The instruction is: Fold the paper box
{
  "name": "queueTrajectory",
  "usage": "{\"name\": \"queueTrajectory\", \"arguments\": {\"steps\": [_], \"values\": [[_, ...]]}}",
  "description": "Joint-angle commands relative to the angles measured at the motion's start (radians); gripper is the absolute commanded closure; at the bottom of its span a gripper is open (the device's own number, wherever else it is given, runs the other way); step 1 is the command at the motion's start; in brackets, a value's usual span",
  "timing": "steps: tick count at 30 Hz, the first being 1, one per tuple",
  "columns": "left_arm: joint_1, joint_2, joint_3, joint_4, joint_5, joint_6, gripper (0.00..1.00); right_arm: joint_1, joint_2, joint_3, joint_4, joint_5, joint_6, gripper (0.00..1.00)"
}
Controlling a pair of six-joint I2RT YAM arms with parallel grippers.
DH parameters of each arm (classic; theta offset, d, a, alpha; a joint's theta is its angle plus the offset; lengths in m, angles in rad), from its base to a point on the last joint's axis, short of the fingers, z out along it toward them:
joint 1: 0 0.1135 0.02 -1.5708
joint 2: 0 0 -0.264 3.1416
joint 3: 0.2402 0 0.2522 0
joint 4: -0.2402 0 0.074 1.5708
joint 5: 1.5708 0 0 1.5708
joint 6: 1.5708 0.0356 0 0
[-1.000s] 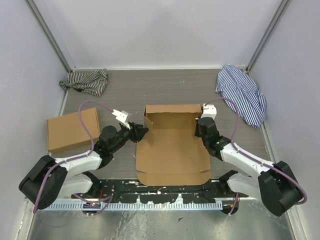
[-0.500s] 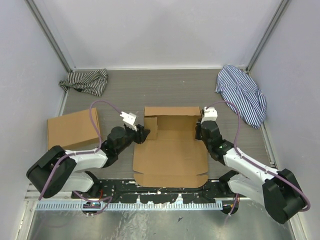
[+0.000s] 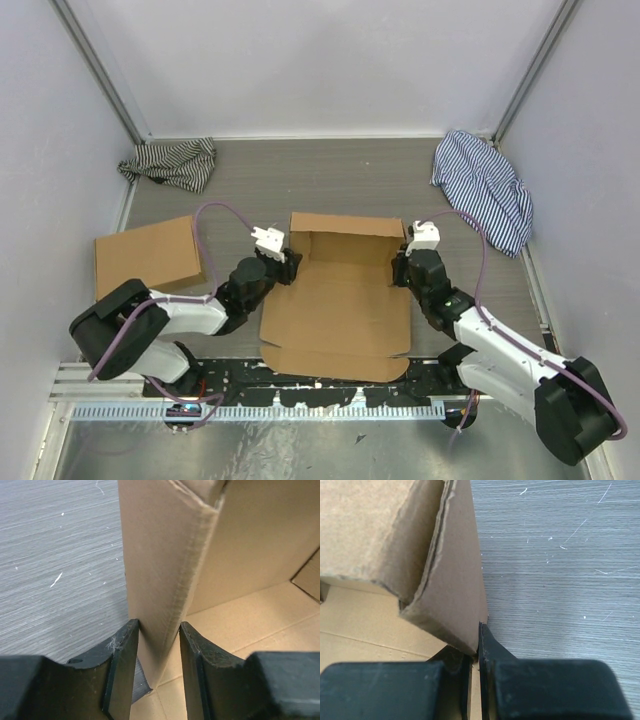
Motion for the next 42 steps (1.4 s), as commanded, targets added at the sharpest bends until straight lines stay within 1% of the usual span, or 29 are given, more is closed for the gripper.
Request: {"name": "queueTrajectory", "arguments": {"steps": [1, 3, 5, 7, 9, 11, 12, 17, 21, 23, 25, 28, 29, 32, 33, 34, 37, 39, 40, 42], "values": [[-0.047, 0.059, 0.059, 0.086, -0.146, 0.063, 0.56, 0.014, -0.034, 0.022, 0.008, -0.079, 0.052, 0.98], [-0.063, 0.079, 0.072, 0.091, -0.189, 0.077, 0.58, 0.020, -0.036, 0.033, -0.009, -0.069, 0.063, 0.98], [-0.078, 0.098, 0.088, 0.089, -0.235, 0.088, 0.63, 0.027, -0.039, 0.039, -0.017, -0.070, 0.072, 0.98], [-0.087, 0.117, 0.101, 0.090, -0.296, 0.088, 0.70, 0.036, -0.043, 0.042, -0.019, -0.033, 0.082, 0.98], [-0.094, 0.135, 0.113, 0.088, -0.346, 0.087, 0.78, 0.047, -0.048, 0.043, -0.023, -0.023, 0.091, 0.98], [-0.100, 0.155, 0.130, 0.081, -0.410, 0.085, 0.95, 0.057, -0.054, 0.046, -0.029, -0.010, 0.097, 0.99], [-0.104, 0.170, 0.141, 0.070, -0.447, 0.080, 1.00, 0.060, -0.056, 0.049, -0.033, -0.007, 0.100, 0.99], [-0.130, 0.224, 0.212, -0.046, -0.599, 0.077, 1.00, 0.077, -0.045, 0.079, -0.073, 0.024, 0.117, 0.99], [-0.180, 0.286, 0.276, -0.085, -0.757, 0.174, 1.00, 0.091, 0.003, 0.113, -0.110, 0.073, 0.138, 0.99], [-0.208, 0.318, 0.302, -0.079, -0.820, 0.233, 1.00, 0.097, 0.024, 0.122, -0.112, 0.086, 0.147, 0.99], [-0.225, 0.339, 0.313, -0.058, -0.857, 0.269, 1.00, 0.104, 0.038, 0.124, -0.106, 0.088, 0.152, 0.99], [-0.232, 0.318, 0.283, -0.044, -0.842, 0.218, 1.00, 0.113, 0.046, 0.124, -0.096, 0.092, 0.156, 0.99], [-0.233, 0.297, 0.265, -0.046, -0.827, 0.186, 0.98, 0.114, 0.044, 0.126, -0.097, 0.096, 0.156, 0.99], [-0.232, 0.228, 0.237, -0.099, -0.792, 0.102, 0.81, 0.116, 0.046, 0.127, -0.099, 0.111, 0.157, 0.99], [-0.234, 0.212, 0.234, -0.115, -0.785, 0.092, 0.72, 0.116, 0.048, 0.129, -0.101, 0.114, 0.159, 0.99], [-0.234, 0.198, 0.227, -0.122, -0.778, 0.087, 0.61, 0.116, 0.051, 0.128, -0.101, 0.116, 0.160, 0.98], [-0.240, 0.143, 0.194, -0.131, -0.747, 0.053, 0.37, 0.115, 0.073, 0.140, -0.111, 0.128, 0.172, 0.98], [-0.245, 0.087, 0.171, -0.167, -0.703, 0.018, 0.28, 0.116, 0.088, 0.148, -0.117, 0.143, 0.183, 0.98], [-0.248, 0.055, 0.166, -0.205, -0.682, -0.007, 0.26, 0.116, 0.094, 0.150, -0.120, 0.149, 0.190, 0.98], [-0.250, -0.015, 0.156, -0.292, -0.643, -0.057, 0.26, 0.117, 0.105, 0.160, -0.129, 0.161, 0.202, 0.98]]}}
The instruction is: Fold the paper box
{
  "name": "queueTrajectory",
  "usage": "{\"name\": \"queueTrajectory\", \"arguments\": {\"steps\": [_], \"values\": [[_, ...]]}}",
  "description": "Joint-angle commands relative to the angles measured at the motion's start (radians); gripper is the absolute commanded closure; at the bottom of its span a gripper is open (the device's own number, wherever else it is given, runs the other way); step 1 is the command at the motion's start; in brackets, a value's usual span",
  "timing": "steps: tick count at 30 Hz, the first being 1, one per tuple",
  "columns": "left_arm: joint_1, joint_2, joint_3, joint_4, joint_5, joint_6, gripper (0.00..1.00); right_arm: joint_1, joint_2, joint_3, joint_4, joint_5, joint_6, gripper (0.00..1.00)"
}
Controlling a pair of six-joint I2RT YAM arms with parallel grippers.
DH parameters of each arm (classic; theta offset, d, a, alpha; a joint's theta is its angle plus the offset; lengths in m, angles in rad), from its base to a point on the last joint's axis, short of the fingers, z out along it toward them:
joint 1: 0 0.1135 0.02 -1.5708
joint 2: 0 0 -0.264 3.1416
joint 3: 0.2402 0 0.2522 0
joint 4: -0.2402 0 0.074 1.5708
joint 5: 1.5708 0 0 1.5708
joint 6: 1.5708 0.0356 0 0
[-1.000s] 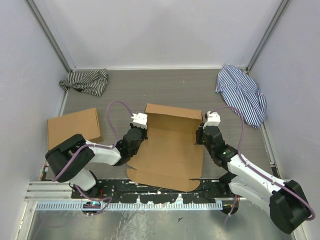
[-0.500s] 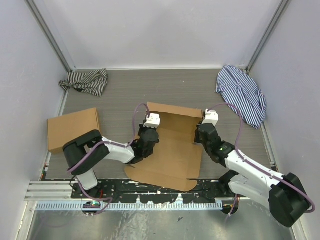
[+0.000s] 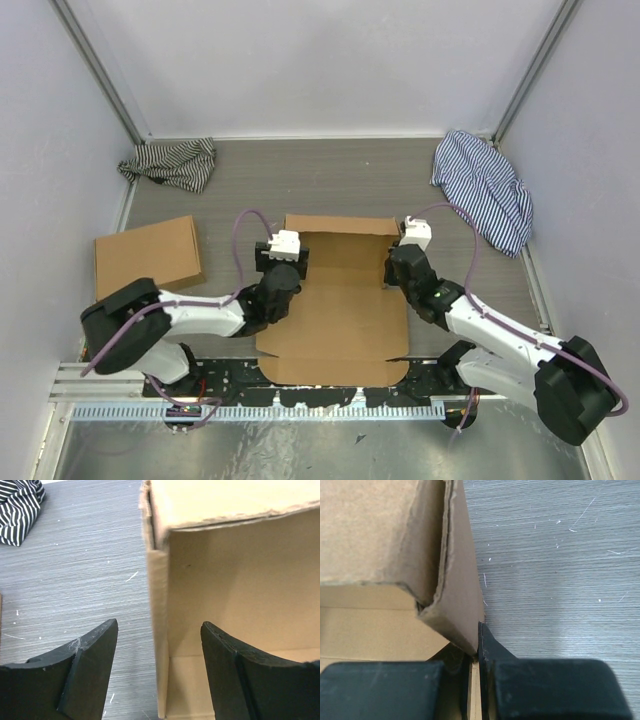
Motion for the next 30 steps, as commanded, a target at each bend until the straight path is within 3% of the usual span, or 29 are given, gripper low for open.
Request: {"name": "queueTrajectory", "arguments": {"steps": [1, 12, 19, 22, 24, 25, 30], "values": [[-0.010, -0.150, -0.036, -0.149, 0.081, -0.134, 0.25, 0.008, 0.017, 0.054, 0.009, 0.030, 0.054, 0.98], [-0.012, -0.513, -0.064, -0.528, 0.125, -0.261, 0.28, 0.014, 0.045, 0.107, -0.055, 0.040, 0.090, 0.98], [-0.012, -0.833, -0.014, -0.881, 0.213, -0.328, 0.36, 0.013, 0.175, 0.244, -0.240, 0.083, 0.199, 0.97], [-0.012, -0.909, 0.031, -1.027, 0.221, -0.332, 0.37, 0.014, 0.249, 0.341, -0.321, 0.053, 0.237, 0.84], [-0.011, -0.930, 0.081, -1.160, 0.231, -0.352, 0.37, 0.014, 0.273, 0.386, -0.355, 0.012, 0.252, 0.62], [-0.012, -0.934, 0.104, -1.208, 0.246, -0.359, 0.36, 0.014, 0.286, 0.414, -0.380, -0.005, 0.261, 0.56], [-0.012, -0.937, 0.181, -1.363, 0.320, -0.439, 0.37, 0.015, 0.330, 0.572, -0.565, 0.094, 0.213, 0.44]]}}
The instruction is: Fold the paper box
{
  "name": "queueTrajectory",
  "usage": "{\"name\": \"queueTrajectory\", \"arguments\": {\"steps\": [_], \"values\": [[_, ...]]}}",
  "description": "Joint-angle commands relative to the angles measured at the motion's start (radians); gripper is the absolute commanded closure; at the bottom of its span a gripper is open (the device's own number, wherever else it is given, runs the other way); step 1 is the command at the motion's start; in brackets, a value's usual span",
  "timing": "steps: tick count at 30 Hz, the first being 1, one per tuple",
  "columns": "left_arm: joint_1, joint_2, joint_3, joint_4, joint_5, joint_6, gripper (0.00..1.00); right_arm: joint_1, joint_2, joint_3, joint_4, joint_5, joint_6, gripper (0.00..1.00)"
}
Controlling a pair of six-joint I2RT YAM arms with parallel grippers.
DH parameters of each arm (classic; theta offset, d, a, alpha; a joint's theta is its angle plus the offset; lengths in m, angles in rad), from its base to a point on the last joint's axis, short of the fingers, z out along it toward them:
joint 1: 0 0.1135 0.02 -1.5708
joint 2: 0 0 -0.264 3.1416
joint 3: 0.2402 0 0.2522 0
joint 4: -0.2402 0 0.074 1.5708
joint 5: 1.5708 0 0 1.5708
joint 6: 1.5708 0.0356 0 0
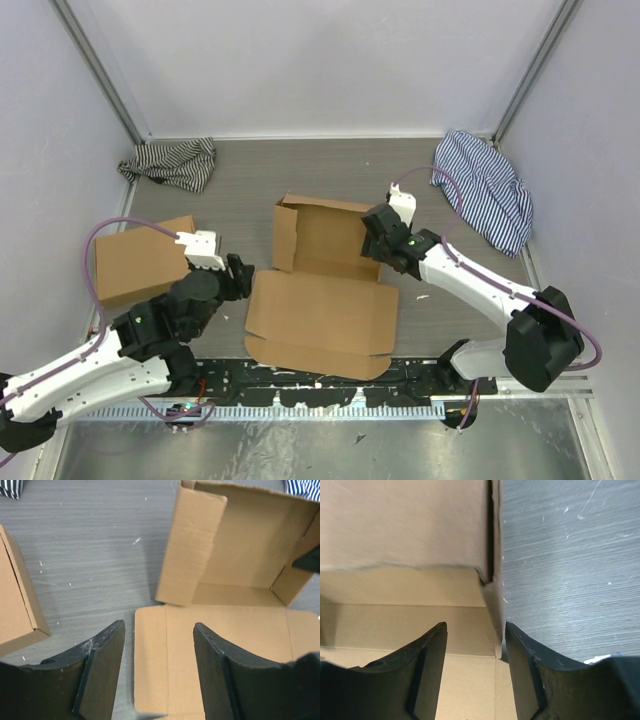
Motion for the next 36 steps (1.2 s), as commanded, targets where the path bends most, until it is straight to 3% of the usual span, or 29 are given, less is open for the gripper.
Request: {"name": "queueTrajectory", "arguments": {"steps": [1, 5, 9, 13, 18, 23, 31, 36], "values": [[-0.005, -0.006, 0.072, -0.221, 0.082, -0.087, 0.37, 0.006, 0.004, 0.157, -0.181, 0.131, -0.031, 0.42], [-0.005, 0.015, 0.082, -0.259, 0.075, -0.099, 0.40, 0.006, -0.018, 0.255, -0.238, 0.239, -0.132, 0.40], [-0.005, 0.094, 0.097, -0.320, -0.008, -0.109, 0.38, 0.006, 0.002, 0.325, -0.237, 0.236, -0.194, 0.39], [-0.005, 0.092, 0.014, -0.202, -0.100, -0.111, 0.32, 0.006, 0.024, 0.331, -0.241, 0.211, -0.179, 0.40], [-0.005, -0.022, -0.158, 0.038, -0.098, -0.071, 0.33, 0.006, -0.050, 0.250, -0.177, 0.204, -0.176, 0.40], [-0.004, -0.142, -0.179, 0.013, -0.072, -0.100, 0.37, 0.005, -0.065, 0.312, -0.180, 0.236, -0.233, 0.39], [-0.004, -0.153, -0.132, -0.051, -0.059, -0.086, 0.38, -0.023, 0.156, 0.524, -0.142, 0.128, -0.468, 0.34], [-0.004, -0.112, -0.108, -0.091, -0.022, -0.101, 0.37, -0.117, 0.361, 0.705, -0.161, 0.056, -0.462, 0.34]]}}
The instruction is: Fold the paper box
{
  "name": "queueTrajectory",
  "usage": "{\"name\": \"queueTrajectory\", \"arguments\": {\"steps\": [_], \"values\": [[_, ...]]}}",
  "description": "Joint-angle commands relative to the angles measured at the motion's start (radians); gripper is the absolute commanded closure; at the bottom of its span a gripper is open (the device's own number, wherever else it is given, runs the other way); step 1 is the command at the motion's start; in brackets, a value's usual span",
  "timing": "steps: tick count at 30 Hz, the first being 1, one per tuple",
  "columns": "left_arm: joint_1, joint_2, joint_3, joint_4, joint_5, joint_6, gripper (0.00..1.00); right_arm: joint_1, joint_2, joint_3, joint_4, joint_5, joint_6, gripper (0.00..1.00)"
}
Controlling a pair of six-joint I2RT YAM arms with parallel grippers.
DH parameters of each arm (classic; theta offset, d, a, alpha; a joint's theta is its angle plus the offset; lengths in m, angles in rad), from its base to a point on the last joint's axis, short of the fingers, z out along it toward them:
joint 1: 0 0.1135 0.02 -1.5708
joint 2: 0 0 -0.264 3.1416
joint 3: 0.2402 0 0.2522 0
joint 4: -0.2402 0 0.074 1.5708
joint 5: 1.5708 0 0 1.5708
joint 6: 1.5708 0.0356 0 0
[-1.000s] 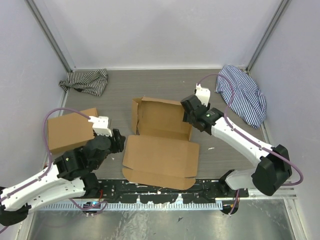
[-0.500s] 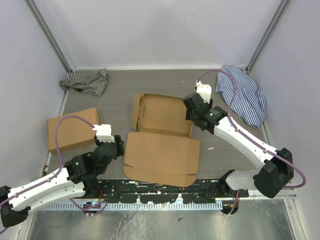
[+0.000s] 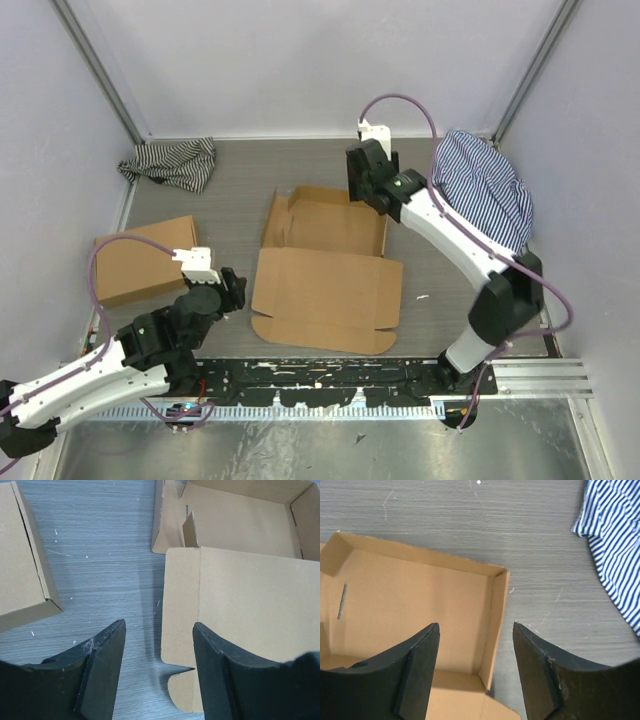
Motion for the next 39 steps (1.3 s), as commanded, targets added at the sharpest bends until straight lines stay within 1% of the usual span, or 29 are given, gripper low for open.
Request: {"name": "queueTrajectory", "arguments": {"steps": [1, 4, 6, 8, 14, 20, 25, 27, 29, 30, 33, 35, 37, 38, 39], "values": [[-0.002, 0.032, 0.058, -0.041, 0.033, -0.028, 0.37, -0.113, 0.152, 0.139, 0.001, -0.094, -0.020, 0.35], [-0.002, 0.029, 0.058, -0.056, 0.065, -0.049, 0.37, -0.229, 0.246, 0.184, -0.003, -0.191, 0.041, 0.36], [-0.003, 0.020, 0.052, -0.058, 0.081, -0.060, 0.38, -0.293, 0.294, 0.192, 0.012, -0.283, 0.066, 0.37], [-0.002, 0.009, 0.046, -0.072, 0.082, -0.071, 0.38, -0.329, 0.341, 0.200, 0.020, -0.361, 0.080, 0.38], [-0.003, -0.030, 0.029, -0.102, 0.074, -0.086, 0.38, -0.339, 0.390, 0.171, 0.047, -0.461, 0.103, 0.41], [-0.002, -0.030, 0.022, -0.097, 0.042, -0.077, 0.37, -0.340, 0.375, 0.081, 0.083, -0.470, 0.124, 0.44], [-0.002, 0.005, 0.034, -0.055, 0.021, -0.049, 0.36, -0.338, 0.343, -0.005, 0.104, -0.486, 0.122, 0.46], [-0.003, 0.024, 0.040, -0.031, 0.012, -0.038, 0.36, -0.339, 0.339, -0.029, 0.112, -0.499, 0.115, 0.48], [-0.003, 0.045, 0.046, 0.003, 0.001, -0.016, 0.36, -0.338, 0.343, -0.047, 0.119, -0.522, 0.105, 0.53], [-0.002, 0.060, 0.051, 0.022, -0.007, -0.010, 0.36, -0.337, 0.349, -0.052, 0.118, -0.531, 0.098, 0.57], [-0.001, 0.118, 0.089, 0.080, -0.038, 0.020, 0.36, -0.337, 0.361, -0.067, 0.112, -0.545, 0.080, 0.81], [0.005, 0.179, 0.137, 0.127, -0.049, 0.063, 0.36, -0.336, 0.349, -0.095, 0.119, -0.539, 0.075, 0.91], [0.029, 0.247, 0.203, 0.183, -0.032, 0.118, 0.36, -0.336, 0.331, -0.123, 0.125, -0.530, 0.072, 0.97], [0.059, 0.288, 0.243, 0.209, 0.004, 0.138, 0.36, -0.337, 0.321, -0.141, 0.130, -0.530, 0.070, 0.98], [0.102, 0.327, 0.288, 0.220, 0.071, 0.146, 0.35, -0.337, 0.310, -0.158, 0.137, -0.533, 0.070, 0.99]]}}
